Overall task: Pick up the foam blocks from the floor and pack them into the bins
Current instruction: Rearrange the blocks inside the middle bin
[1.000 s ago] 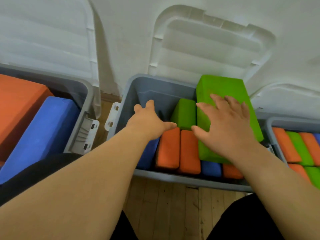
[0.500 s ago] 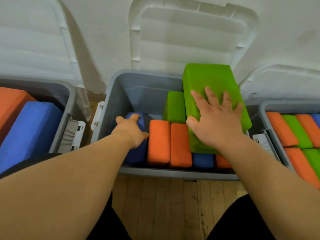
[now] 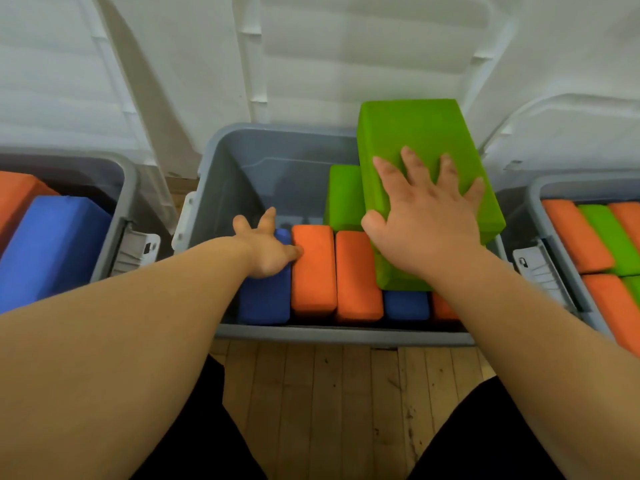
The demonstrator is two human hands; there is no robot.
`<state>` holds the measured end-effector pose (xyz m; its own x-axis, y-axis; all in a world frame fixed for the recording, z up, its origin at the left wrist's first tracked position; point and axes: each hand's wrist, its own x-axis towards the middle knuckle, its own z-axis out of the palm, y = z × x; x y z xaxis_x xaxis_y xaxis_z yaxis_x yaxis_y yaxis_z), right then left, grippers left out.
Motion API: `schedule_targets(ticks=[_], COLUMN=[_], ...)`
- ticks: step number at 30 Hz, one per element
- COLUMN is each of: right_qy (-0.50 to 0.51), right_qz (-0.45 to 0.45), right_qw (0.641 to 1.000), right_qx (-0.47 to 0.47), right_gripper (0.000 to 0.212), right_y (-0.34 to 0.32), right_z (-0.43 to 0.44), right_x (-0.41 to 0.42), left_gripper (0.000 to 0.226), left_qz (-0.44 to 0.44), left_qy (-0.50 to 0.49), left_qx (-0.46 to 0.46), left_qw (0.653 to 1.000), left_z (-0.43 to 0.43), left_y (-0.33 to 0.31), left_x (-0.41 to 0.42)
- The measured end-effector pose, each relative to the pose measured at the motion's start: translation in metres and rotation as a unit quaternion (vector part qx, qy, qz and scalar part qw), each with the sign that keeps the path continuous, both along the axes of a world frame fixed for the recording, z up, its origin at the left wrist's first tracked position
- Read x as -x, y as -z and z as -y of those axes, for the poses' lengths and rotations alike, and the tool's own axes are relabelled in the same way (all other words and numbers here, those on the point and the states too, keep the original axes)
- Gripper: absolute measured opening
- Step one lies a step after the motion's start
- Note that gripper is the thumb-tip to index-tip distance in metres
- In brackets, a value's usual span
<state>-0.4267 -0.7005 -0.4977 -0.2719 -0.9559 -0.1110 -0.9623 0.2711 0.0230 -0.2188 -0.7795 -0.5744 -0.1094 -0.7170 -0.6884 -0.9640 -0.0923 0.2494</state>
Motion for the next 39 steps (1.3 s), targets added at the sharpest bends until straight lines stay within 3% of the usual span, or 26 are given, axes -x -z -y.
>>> schedule_targets(ticks=[5,8,9,12,14,17,21,23,24,26,28,30,34,39], right_qy=[-0.003,0.002,0.02,0.093,0.108,0.102,0.074,0.069,0.069,0.073,0.085,0.121,0.159,0.164], right_qz=[0.022,0.062,0.074,0.093,0.156,0.255,0.423,0.442,0.407,0.265,0.175,0.183,0.205,0.2], right_qw=[1.0,0.997,0.995,0.99,0.979,0.948,0.877,0.872,0.891,0.956,0.981,0.972,0.963,0.964], right_qx=[-0.01,0.037,0.062,0.06,0.071,0.161,0.213,0.201,0.188,0.106,-0.014,-0.087,-0.072,-0.062], right_gripper=[0.077,0.065,0.061,0.062,0.067,0.057,0.045,0.046,0.051,0.073,0.097,0.109,0.134,0.138], right_y=[-0.003,-0.011,-0.014,-0.012,-0.008,-0.005,-0.007,-0.004,0.0,0.01,0.02,0.028,0.035,0.037], right_z=[-0.001,-0.006,-0.007,-0.01,-0.012,-0.016,-0.023,-0.024,-0.024,-0.025,-0.028,-0.029,-0.023,-0.023], right_x=[0.001,0.013,0.02,0.05,0.062,0.061,0.043,0.043,0.046,0.054,0.059,0.059,0.062,0.063], left_gripper=[0.113,0.118,0.122,0.135,0.142,0.143,0.12,0.099,0.089,0.078,0.075,0.073,0.073,0.095], left_qz=[-0.027,0.018,-0.005,-0.146,-0.247,-0.444,-0.523,-0.492,-0.465,-0.415,-0.383,-0.354,-0.318,-0.26], left_qy=[-0.028,0.066,0.098,0.13,0.1,-0.006,-0.098,-0.146,-0.172,-0.216,-0.223,-0.214,-0.219,-0.137], left_qx=[-0.019,0.055,0.085,0.105,0.061,0.012,0.161,0.26,0.301,0.35,0.38,0.401,0.4,0.389], left_qw=[0.999,0.996,0.992,0.975,0.962,0.896,0.831,0.818,0.815,0.811,0.812,0.817,0.831,0.873], left_z=[-0.006,-0.012,-0.015,-0.028,-0.038,-0.045,-0.04,-0.036,-0.033,-0.03,-0.03,-0.032,-0.025,-0.021], left_y=[-0.013,-0.028,-0.036,-0.052,-0.051,-0.053,-0.089,-0.106,-0.111,-0.116,-0.114,-0.11,-0.101,-0.094], left_x=[0.01,0.027,0.036,0.066,0.077,0.082,0.08,0.071,0.062,0.046,0.035,0.031,0.03,0.036])
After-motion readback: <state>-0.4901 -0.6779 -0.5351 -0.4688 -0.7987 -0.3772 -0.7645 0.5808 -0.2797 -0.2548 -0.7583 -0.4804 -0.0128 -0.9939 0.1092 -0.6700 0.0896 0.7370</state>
